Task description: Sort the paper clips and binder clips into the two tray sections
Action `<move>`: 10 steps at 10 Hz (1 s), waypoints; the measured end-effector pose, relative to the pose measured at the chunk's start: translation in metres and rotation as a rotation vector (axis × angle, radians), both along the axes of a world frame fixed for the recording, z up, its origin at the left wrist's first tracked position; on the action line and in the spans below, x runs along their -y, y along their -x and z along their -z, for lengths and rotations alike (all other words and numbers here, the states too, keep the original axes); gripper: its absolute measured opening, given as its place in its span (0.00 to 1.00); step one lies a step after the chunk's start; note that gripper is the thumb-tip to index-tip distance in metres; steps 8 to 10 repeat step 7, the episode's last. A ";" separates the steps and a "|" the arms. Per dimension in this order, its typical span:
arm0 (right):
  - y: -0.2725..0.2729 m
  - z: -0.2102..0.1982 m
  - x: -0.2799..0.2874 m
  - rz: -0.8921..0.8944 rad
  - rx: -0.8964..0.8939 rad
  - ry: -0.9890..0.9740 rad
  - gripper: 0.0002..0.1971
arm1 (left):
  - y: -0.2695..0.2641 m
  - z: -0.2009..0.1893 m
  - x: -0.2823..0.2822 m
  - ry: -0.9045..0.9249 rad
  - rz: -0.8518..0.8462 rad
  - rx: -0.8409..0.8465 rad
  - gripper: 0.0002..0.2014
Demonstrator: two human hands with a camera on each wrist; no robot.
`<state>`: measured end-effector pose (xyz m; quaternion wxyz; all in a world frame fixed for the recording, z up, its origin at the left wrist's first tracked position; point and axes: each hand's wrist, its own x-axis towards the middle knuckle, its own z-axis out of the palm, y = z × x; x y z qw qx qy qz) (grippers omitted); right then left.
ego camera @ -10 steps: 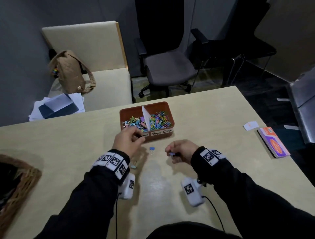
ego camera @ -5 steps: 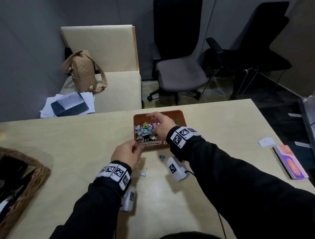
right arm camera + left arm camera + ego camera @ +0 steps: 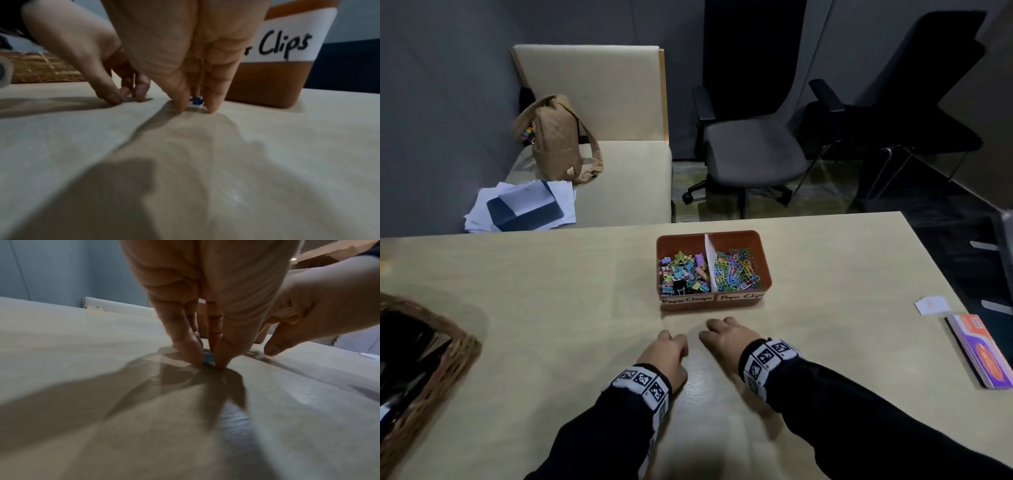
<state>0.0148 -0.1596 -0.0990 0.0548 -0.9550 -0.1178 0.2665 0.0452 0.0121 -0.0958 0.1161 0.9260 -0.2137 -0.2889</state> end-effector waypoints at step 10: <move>-0.016 -0.082 0.002 0.478 0.509 -0.423 0.12 | -0.042 -0.079 -0.007 0.484 -0.399 0.198 0.07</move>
